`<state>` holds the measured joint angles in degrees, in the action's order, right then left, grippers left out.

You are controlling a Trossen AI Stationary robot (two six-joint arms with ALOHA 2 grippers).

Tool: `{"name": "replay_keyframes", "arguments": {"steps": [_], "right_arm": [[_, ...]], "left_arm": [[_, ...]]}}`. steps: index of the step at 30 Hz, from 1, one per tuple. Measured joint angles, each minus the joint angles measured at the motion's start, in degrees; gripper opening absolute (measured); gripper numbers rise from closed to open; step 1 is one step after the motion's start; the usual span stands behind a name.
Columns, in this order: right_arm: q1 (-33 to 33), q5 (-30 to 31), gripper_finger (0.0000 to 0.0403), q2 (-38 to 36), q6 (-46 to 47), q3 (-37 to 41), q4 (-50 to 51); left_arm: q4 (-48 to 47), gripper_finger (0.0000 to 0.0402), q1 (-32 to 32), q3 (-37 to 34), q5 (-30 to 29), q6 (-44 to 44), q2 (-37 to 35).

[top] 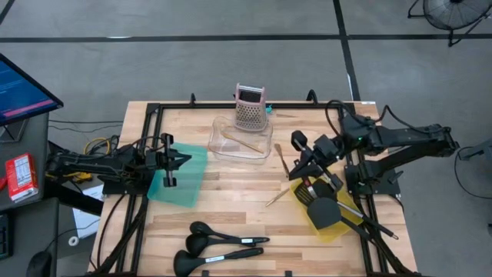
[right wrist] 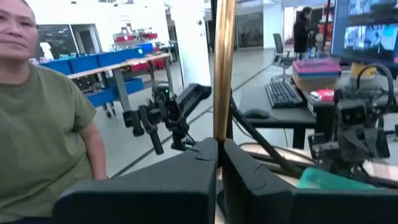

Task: Pick & Place Kitchen Items
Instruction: Put the gold knife into the transparent bin

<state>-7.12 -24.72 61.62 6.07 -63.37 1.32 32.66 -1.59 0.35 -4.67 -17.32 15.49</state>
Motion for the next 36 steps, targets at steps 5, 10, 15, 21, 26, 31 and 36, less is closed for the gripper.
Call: {"name": "replay_keyframes", "arguments": {"steps": [5,10,15,21,26,31,36], "right_arm": [[0.03,1.28,0.0003,0.47,0.03,0.0,-0.11],[1.88,11.56,0.0003,2.37,0.0,-0.05,-0.23],[6.21,19.37,0.0003,6.58,0.45,-0.03,0.17],[11.02,21.83,0.0003,16.58,1.49,0.0,0.34],[14.17,21.76,0.0003,25.59,4.97,0.0,3.55],[16.84,21.78,0.0003,32.44,8.08,-0.03,7.05],[17.43,21.83,0.0003,36.77,7.89,-4.55,15.89]], "left_arm": [[0.03,0.0002,-0.01,-0.01,0.0,0.0,-0.01],[0.03,0.0002,0.01,0.0,0.0,0.0,0.01],[0.01,0.0002,-0.01,0.0,0.0,0.0,0.01],[0.03,0.0002,0.0,0.01,0.0,0.0,0.0],[0.01,0.0002,0.01,0.0,0.0,0.0,0.0],[0.01,0.0002,-0.01,0.0,0.0,0.0,0.0],[0.0,0.0002,-0.01,-0.01,0.0,0.0,0.01]]}}
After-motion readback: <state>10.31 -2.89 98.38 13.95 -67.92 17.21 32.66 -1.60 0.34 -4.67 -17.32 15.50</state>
